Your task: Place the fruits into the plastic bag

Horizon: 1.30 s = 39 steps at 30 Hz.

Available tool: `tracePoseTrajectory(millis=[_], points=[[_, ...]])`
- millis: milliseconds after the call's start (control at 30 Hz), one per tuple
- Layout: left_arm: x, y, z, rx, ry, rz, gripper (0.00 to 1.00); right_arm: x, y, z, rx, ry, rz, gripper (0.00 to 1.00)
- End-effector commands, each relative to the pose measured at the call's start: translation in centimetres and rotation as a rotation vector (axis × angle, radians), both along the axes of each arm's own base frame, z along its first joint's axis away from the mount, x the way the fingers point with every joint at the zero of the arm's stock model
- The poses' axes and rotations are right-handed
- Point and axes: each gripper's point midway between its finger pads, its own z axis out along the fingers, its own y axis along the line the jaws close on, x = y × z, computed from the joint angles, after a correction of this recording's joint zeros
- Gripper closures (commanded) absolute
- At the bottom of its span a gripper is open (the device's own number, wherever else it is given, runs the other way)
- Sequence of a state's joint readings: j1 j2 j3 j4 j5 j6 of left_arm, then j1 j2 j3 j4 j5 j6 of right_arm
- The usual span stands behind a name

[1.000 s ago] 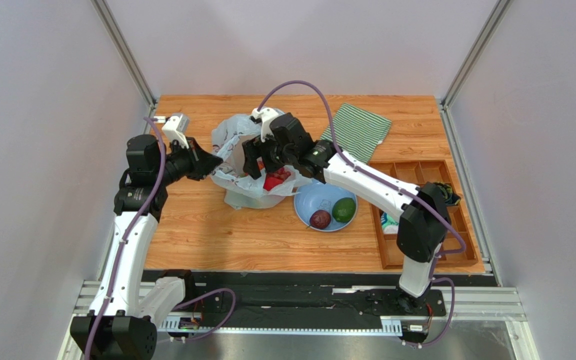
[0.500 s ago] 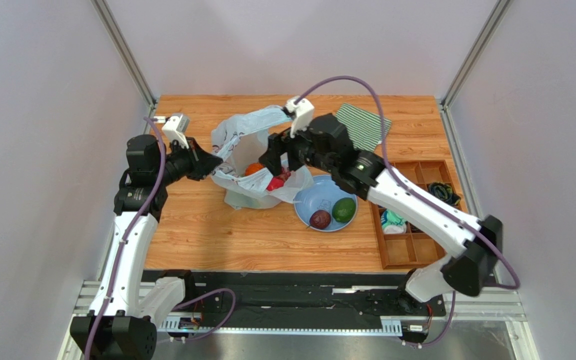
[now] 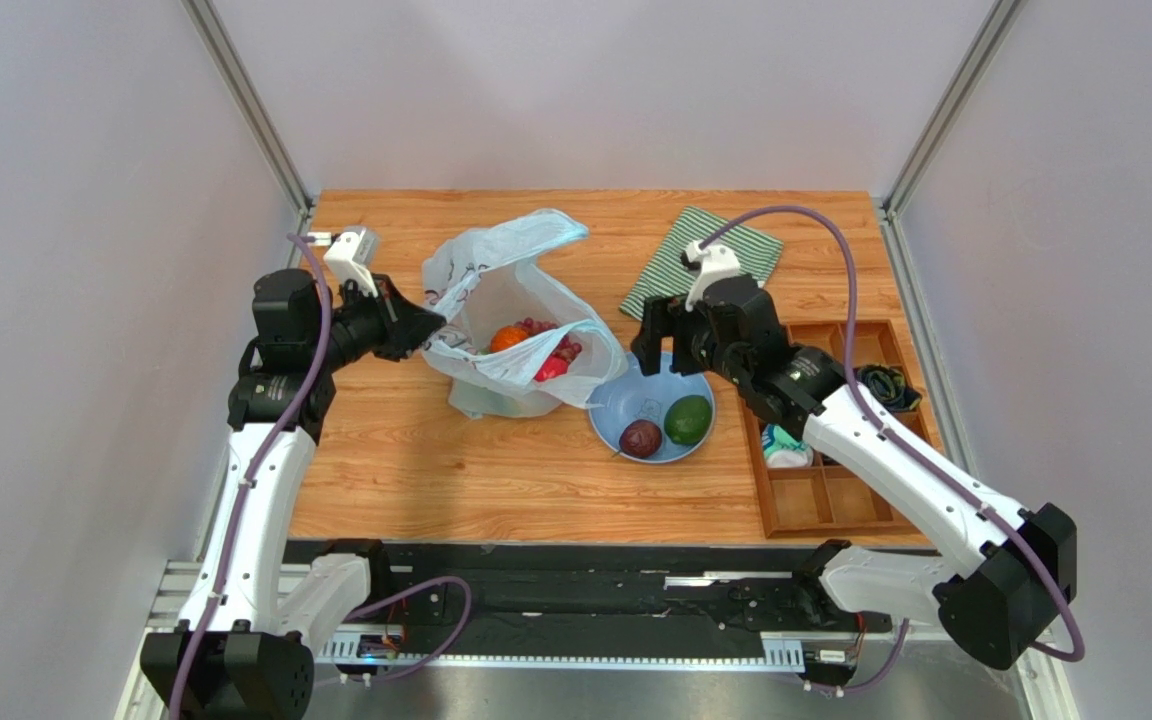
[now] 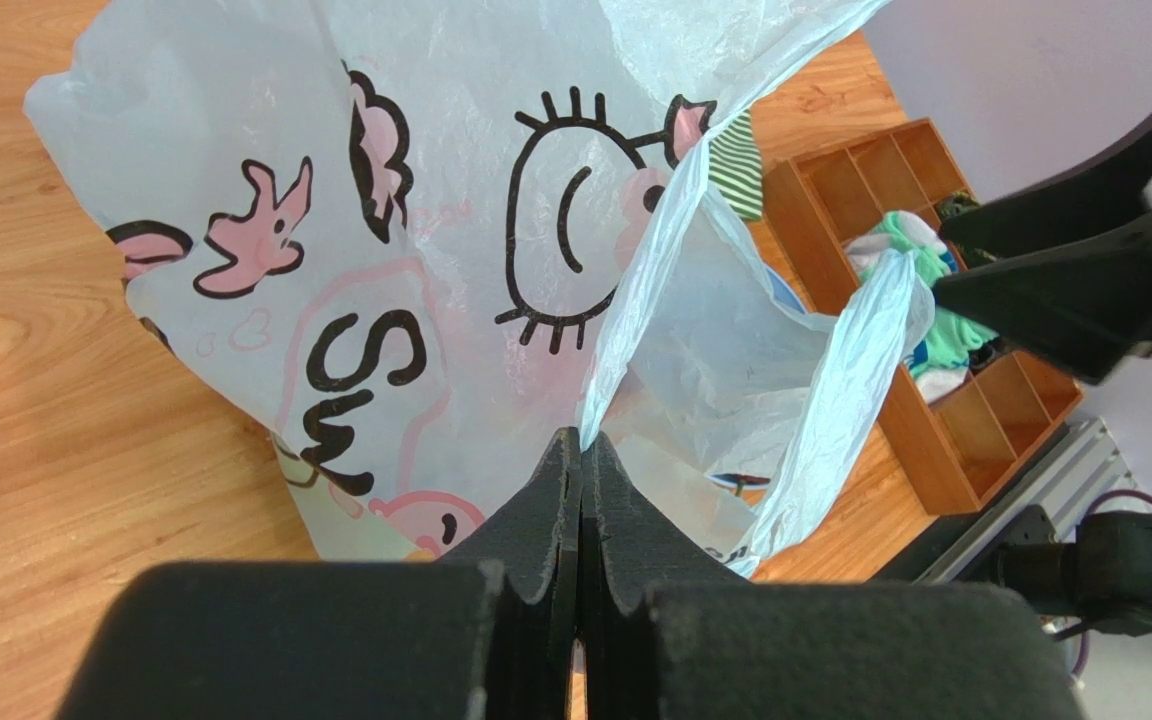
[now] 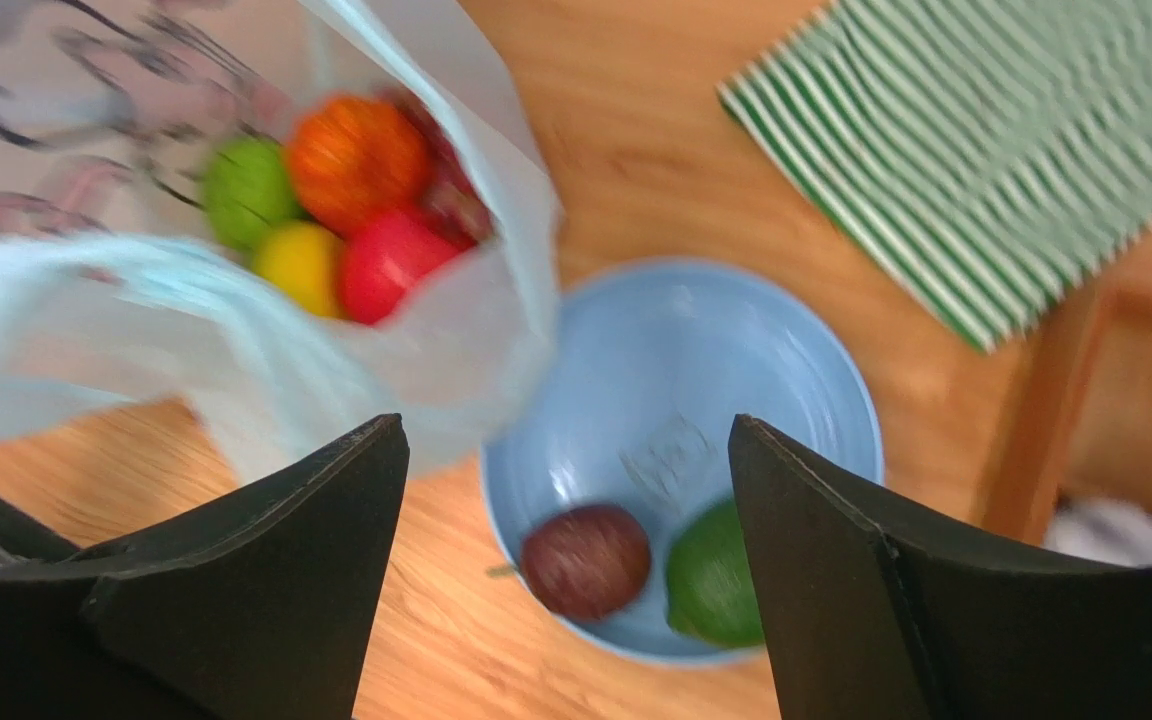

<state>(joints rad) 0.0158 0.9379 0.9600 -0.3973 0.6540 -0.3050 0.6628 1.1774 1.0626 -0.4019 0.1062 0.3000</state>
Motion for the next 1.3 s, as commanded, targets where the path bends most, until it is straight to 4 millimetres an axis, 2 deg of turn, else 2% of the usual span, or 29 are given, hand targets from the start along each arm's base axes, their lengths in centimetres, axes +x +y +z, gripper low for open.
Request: tracePoseTrajectory(millis=[0, 133, 233, 400, 667, 1000, 1267], points=[[0.3, 0.2, 1.6, 0.002, -0.065, 0.003, 1.0, -0.4, -3.4, -4.0, 0.002, 0.136, -0.141, 0.17], [0.3, 0.2, 1.7, 0.002, -0.066, 0.001, 1.0, 0.4, -5.8, -6.9, -0.018, 0.207, -0.245, 0.17], [0.2, 0.1, 1.7, 0.002, -0.068, -0.001, 1.0, 0.5, -6.5, -9.3, -0.02, 0.287, -0.274, 0.18], [0.2, 0.2, 1.7, 0.001, -0.065, 0.001, 1.0, 0.5, -7.3, -11.8, -0.043, 0.367, -0.342, 0.19], [0.3, 0.2, 1.6, 0.001, -0.062, 0.001, 1.0, 0.2, -7.3, -15.6, -0.092, 0.478, -0.368, 0.22], [0.2, 0.1, 1.6, -0.001, -0.062, -0.003, 1.0, -0.9, -8.2, -17.2, -0.145, 0.516, -0.403, 0.22], [0.2, 0.1, 1.7, -0.003, -0.065, -0.004, 1.0, -1.4, -7.3, -17.9, -0.17, 0.532, -0.387, 0.21]])
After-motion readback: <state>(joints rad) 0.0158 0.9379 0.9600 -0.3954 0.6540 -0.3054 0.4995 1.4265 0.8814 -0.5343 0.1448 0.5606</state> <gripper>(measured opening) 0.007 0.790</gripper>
